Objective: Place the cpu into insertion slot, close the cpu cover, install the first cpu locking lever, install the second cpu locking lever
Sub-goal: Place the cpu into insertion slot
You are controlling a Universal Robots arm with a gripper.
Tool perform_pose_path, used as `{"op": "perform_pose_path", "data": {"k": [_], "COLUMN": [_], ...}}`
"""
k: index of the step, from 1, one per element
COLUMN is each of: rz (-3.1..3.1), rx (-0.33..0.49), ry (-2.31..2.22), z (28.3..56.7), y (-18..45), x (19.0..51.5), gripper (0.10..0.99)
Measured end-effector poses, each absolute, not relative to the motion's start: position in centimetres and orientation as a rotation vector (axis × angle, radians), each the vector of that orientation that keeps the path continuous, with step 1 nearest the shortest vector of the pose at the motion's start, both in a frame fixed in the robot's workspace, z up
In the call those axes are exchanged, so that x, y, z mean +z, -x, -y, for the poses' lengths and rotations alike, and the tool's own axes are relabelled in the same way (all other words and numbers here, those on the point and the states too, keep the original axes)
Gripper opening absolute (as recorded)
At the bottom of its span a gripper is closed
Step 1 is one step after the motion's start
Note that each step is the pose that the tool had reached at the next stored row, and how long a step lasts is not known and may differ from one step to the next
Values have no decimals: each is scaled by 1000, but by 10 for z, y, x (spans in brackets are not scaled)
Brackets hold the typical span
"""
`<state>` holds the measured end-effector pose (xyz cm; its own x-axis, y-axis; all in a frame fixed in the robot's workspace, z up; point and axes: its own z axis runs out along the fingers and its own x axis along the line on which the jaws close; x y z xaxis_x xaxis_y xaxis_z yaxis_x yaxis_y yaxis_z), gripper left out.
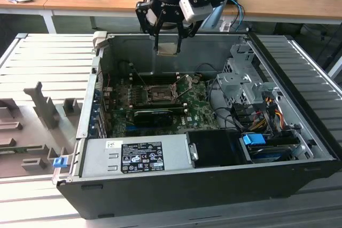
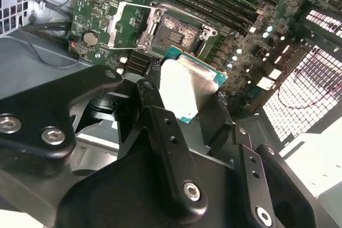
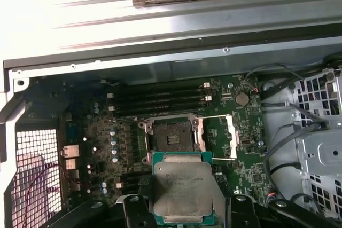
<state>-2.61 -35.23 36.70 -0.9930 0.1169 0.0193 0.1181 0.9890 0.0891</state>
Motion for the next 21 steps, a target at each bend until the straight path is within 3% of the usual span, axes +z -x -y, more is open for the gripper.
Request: {"op": "perform_pose_path", "data": {"k": [21], "rz": [3095], "rx": [-143], "ry": [483], "z": [352], "y": [26], "x": [366], "gripper": [525]}}
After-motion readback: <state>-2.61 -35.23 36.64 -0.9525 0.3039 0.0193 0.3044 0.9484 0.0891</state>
